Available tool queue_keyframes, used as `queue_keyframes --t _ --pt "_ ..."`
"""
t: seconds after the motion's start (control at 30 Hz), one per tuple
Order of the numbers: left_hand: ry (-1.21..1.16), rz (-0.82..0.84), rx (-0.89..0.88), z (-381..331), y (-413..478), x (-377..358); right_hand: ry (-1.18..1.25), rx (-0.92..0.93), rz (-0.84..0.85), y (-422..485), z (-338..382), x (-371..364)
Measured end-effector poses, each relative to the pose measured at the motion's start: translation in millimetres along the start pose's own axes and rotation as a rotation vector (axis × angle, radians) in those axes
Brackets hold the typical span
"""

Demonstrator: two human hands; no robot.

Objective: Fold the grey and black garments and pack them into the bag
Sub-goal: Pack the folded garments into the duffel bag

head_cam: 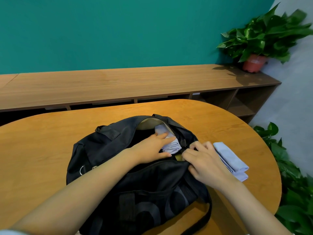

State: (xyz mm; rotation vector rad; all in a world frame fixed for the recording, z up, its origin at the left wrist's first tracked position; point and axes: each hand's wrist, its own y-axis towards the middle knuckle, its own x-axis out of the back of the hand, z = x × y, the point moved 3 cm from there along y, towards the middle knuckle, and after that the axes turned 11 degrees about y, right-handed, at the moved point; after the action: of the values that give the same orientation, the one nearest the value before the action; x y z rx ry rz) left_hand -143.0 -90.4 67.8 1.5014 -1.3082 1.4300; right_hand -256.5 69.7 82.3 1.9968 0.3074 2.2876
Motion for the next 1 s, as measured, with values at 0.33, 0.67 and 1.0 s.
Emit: queue_keyframes --t 0.33,0.67,1.0 --pt "0.326 0.039 0.058 -5.9 24.9 7.8 -0.04 0.031 -0.074 3.8 0.5 4.8" --pt "0.392 -0.312 0.068 36.3 29.2 78.4 0.464 -0.187 0.037 68.9 40.1 3.0" --pt "0.339 -0.718 0.075 35.1 39.0 116.5 0.191 -0.469 0.356 119.3 23.7 -72.0"
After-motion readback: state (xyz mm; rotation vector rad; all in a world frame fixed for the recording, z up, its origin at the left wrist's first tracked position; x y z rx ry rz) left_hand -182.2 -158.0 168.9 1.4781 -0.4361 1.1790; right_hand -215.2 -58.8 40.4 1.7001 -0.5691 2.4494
